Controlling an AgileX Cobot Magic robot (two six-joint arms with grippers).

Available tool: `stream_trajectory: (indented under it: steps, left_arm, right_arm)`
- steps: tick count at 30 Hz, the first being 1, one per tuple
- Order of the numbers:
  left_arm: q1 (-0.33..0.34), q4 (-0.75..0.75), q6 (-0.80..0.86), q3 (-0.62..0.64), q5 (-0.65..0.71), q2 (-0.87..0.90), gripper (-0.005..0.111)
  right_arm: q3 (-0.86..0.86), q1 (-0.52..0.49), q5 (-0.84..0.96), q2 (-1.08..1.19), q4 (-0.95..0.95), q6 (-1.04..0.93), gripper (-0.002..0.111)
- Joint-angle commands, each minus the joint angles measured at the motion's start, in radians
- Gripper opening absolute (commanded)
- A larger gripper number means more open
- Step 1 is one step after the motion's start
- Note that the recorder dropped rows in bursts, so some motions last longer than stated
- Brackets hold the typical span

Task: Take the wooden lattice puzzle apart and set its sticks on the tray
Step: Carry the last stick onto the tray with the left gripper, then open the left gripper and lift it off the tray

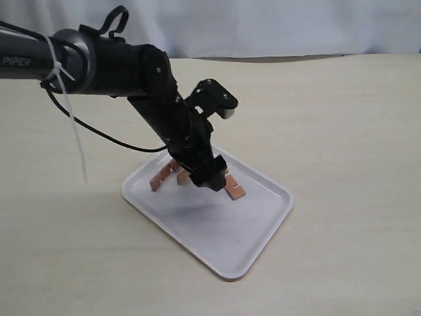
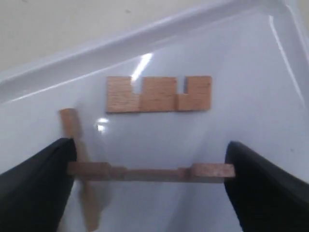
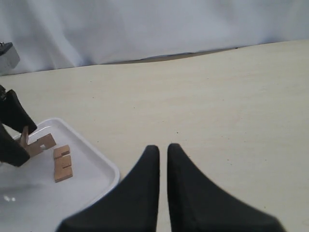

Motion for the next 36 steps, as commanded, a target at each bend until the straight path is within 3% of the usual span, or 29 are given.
stream_trajectory:
  steps: [1,5,7,9,11,12,16,18,26,29,32,34,36]
  left_arm:
    - [-0.076,0.007,-0.010,-0.008,0.059,-0.007,0.000]
    - [-0.101,0.030,-0.027,-0.006,0.053,-0.005,0.000]
    - [-0.101,0.071,-0.082,-0.006,0.045,-0.005,0.006]
    - [-0.101,0.121,-0.149,-0.006,0.021,-0.005,0.023]
    - [-0.101,0.131,-0.167,-0.006,0.001,-0.005,0.057]
    - [-0.101,0.127,-0.167,-0.006,0.001,-0.005,0.064]
    - [-0.101,0.119,-0.175,-0.006,-0.034,-0.007,0.084]
    - [-0.101,0.119,-0.178,-0.011,-0.035,-0.010,0.085]
    - [-0.101,0.124,-0.226,-0.010,-0.045,-0.074,0.085]
    - [-0.101,0.168,-0.279,-0.010,-0.043,-0.108,0.074]
    - [-0.099,0.227,-0.332,-0.005,-0.048,-0.135,0.049]
    - [-0.086,0.267,-0.375,-0.005,-0.053,-0.144,0.017]
    - [-0.063,0.281,-0.380,-0.005,-0.050,-0.145,0.000]
  right_arm:
    - [0.003,0.002,0.000,0.006,0.000,0.000,0.006]
    - [0.003,0.002,0.000,0.006,0.000,0.000,0.006]
    - [0.003,0.002,0.000,0.006,0.000,0.000,0.006]
    - [0.003,0.002,0.000,0.006,0.000,0.000,0.006]
    - [0.003,0.002,0.000,0.006,0.000,0.000,0.006]
    - [0.003,0.002,0.000,0.006,0.000,0.000,0.006]
    - [0.003,0.002,0.000,0.006,0.000,0.000,0.006]
    - [0.003,0.002,0.000,0.006,0.000,0.000,0.006]
    - [0.003,0.002,0.000,0.006,0.000,0.000,0.006]
    - [0.003,0.002,0.000,0.006,0.000,0.000,0.006]
    - [0.003,0.002,0.000,0.006,0.000,0.000,0.006]
    - [0.003,0.002,0.000,0.006,0.000,0.000,0.006]
    - [0.003,0.002,0.000,0.006,0.000,0.000,0.006]
